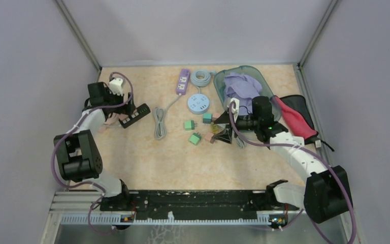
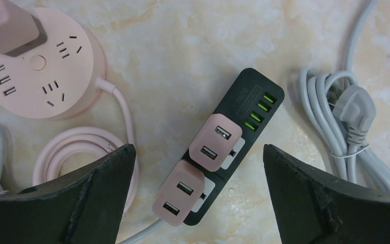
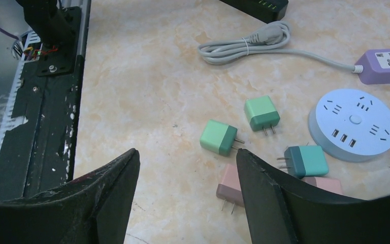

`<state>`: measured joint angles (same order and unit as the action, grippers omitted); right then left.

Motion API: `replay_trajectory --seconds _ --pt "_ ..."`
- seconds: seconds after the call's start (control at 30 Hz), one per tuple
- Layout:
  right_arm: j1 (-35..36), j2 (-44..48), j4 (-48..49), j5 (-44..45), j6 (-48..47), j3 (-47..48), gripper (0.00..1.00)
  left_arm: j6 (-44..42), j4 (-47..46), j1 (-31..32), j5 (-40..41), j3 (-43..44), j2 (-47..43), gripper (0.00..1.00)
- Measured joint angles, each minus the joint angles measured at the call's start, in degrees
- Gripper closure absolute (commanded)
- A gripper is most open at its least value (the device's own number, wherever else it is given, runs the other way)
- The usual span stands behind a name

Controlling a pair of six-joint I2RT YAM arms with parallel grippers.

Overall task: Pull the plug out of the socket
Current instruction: Pick up the socket from the center of the board.

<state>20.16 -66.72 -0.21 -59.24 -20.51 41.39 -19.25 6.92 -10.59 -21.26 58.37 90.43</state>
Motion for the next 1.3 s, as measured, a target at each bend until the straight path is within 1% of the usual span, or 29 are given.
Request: replay_trajectory --seconds 0.17,0.53,0.73,0.9,1.2,1.3 --pt "0.7 -0.7 -0.4 0.5 -0.7 0.0 0.30 -4.4 1.8 0.0 -0.4 0.3 1.2 0.01" --pt "1.2 -1.8 -0.8 1.1 -1.7 0.0 0.30 -13.5 4.3 0.0 -4.4 0.3 4.2 0.04" --pt "1.5 -2.5 -1.3 1.1 -2.0 0.0 0.30 -18.3 6.8 0.0 -3.7 1.2 6.7 0.04" --pt "1.5 -2.5 -1.6 1.1 -2.3 0.0 0.30 -20.4 7.9 0.0 -3.8 1.9 7.6 0.05" --pt "1.5 -3.3 -2.5 1.1 -2.5 0.7 0.30 -21.7 8.1 0.0 -3.3 1.9 9.7 0.15" --pt "1.5 -3.3 -2.6 1.1 -2.5 0.7 0.30 -21.8 8.2 0.0 -3.0 1.9 10.8 0.21"
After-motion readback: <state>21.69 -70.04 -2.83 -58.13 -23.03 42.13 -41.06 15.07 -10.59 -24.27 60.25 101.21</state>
